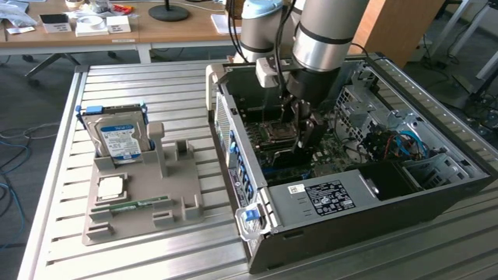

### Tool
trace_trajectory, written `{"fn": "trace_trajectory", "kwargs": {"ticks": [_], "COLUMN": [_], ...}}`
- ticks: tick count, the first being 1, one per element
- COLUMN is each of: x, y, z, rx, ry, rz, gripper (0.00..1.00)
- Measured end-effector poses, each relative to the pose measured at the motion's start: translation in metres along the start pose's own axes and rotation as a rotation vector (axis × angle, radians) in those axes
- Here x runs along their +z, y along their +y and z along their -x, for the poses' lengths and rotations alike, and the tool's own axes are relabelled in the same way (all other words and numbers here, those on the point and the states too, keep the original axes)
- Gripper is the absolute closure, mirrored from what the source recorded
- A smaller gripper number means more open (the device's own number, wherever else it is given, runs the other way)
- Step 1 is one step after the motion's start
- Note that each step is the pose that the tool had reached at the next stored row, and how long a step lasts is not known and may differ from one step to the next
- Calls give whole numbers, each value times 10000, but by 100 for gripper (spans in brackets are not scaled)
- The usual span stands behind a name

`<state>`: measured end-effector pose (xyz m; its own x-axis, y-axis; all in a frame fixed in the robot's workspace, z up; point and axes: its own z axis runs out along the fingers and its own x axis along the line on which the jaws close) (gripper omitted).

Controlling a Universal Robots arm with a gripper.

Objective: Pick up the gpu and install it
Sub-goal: 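Insert the gpu into the slot, then press down on the gpu until it lock into place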

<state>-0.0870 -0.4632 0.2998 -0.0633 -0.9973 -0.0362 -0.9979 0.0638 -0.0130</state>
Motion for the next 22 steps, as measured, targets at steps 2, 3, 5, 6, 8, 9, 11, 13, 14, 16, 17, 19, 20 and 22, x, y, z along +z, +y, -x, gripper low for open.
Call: {"fn": "trace_trajectory", "kwargs": {"ticks": [2, 3, 5, 6, 8, 9, 11, 13, 14, 16, 17, 19, 20, 22], "x": [-67, -97, -136, -136, -137, -137, -144, -180, -194, -198, -198, -199, -199, -199], "y": [-1, -1, -2, -2, -2, -2, -2, -2, -2, -3, -2, -2, -3, -2], "z": [3, 4, 5, 5, 5, 5, 5, 7, 7, 8, 7, 7, 7, 7], "rx": [1, 1, 1, 1, 0, 0, 1, 1, 1, 1, 0, 0, 0, 1], "ry": [1, 1, 2, 0, 0, 1, 4, 3, 2, 0, 0, 1, 2, 2], "rz": [0, 0, -1, -1, 0, -1, 1, 0, 0, -1, -1, 0, 0, 0], "gripper": [19, 19, 19, 19, 19, 19, 19, 19, 19, 19, 19, 19, 19, 19]}}
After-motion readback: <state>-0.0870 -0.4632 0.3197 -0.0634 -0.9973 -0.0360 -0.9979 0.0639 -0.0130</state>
